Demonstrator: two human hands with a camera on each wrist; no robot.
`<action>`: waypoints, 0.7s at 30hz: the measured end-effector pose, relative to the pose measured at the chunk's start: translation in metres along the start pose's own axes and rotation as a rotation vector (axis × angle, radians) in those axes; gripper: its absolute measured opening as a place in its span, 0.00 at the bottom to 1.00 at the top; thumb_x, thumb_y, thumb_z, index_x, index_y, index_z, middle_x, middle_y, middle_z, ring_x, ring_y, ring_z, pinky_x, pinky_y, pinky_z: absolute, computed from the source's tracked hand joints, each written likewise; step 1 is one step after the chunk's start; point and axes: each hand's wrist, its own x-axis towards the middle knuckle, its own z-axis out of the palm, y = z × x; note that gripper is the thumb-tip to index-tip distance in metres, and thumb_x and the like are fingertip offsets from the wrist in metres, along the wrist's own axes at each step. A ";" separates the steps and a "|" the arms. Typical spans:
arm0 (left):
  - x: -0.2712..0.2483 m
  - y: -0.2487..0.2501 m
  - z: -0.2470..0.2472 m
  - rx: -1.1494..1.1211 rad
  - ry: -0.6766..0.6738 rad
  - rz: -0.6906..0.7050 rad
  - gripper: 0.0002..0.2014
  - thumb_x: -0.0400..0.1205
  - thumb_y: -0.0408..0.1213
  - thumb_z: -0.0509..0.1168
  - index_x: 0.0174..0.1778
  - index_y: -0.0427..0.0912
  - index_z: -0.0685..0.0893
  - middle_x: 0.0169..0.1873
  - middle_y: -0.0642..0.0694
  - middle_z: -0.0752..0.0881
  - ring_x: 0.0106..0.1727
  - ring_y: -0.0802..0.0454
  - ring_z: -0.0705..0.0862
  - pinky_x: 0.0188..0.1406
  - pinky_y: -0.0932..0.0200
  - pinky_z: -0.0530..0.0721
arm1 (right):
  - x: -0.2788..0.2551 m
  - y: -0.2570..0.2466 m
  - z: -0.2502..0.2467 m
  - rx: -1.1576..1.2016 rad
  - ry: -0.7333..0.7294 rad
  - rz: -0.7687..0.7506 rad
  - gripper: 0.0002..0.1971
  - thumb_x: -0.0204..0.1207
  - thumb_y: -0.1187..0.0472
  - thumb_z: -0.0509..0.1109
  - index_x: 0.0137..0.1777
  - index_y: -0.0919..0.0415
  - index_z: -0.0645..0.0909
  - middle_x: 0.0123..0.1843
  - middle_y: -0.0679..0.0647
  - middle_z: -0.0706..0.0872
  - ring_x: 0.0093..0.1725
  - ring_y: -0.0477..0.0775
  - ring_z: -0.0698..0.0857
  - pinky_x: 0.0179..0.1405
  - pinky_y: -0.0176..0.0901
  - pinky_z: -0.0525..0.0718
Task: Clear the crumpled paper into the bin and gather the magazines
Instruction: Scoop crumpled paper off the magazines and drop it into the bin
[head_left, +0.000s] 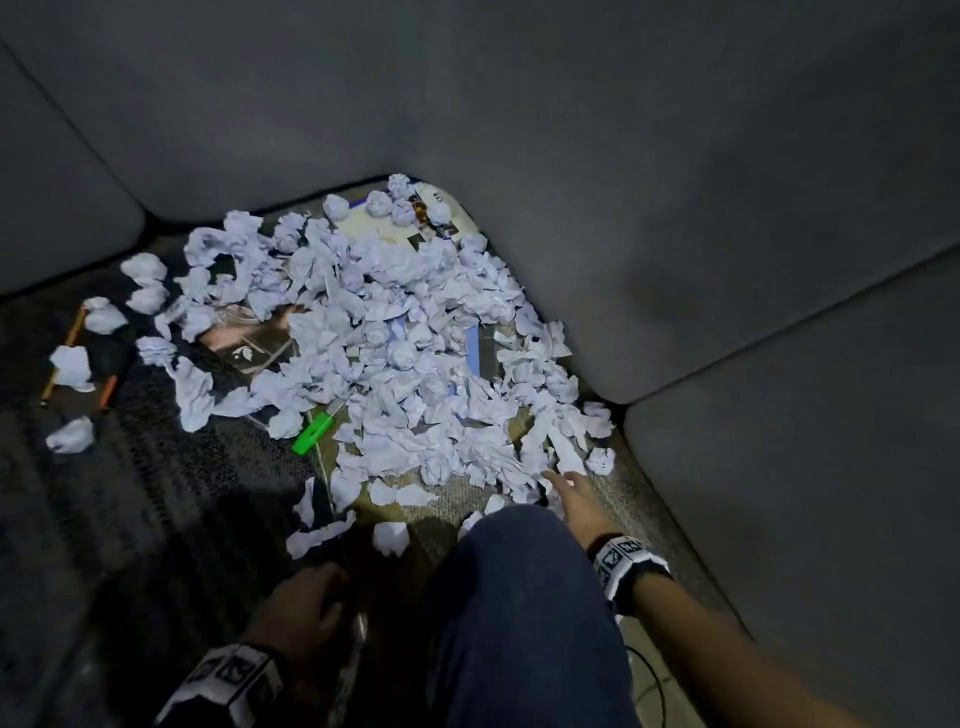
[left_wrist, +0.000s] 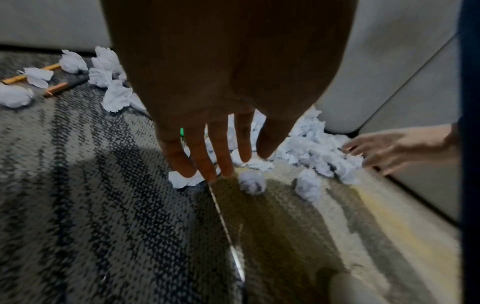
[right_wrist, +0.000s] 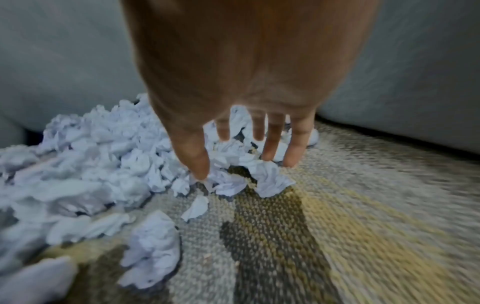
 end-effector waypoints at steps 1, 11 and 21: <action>0.015 -0.010 0.010 -0.015 0.044 -0.004 0.19 0.73 0.47 0.58 0.59 0.52 0.80 0.58 0.48 0.84 0.62 0.48 0.82 0.59 0.58 0.76 | 0.012 -0.004 0.004 -0.023 0.038 -0.027 0.33 0.75 0.47 0.68 0.80 0.48 0.63 0.82 0.57 0.57 0.74 0.61 0.72 0.74 0.48 0.70; 0.071 -0.013 0.024 0.145 0.259 -0.193 0.39 0.71 0.55 0.69 0.79 0.59 0.63 0.79 0.41 0.59 0.80 0.36 0.54 0.67 0.35 0.74 | 0.068 -0.014 0.025 -0.222 0.202 -0.204 0.46 0.70 0.42 0.69 0.84 0.42 0.47 0.86 0.57 0.37 0.84 0.64 0.49 0.74 0.63 0.70; 0.113 0.029 0.058 -0.102 0.227 -0.181 0.51 0.70 0.62 0.65 0.83 0.57 0.41 0.83 0.42 0.39 0.83 0.33 0.48 0.69 0.32 0.69 | 0.098 0.004 0.069 -0.535 0.189 -0.269 0.32 0.69 0.41 0.72 0.72 0.42 0.66 0.75 0.54 0.63 0.76 0.68 0.62 0.70 0.69 0.71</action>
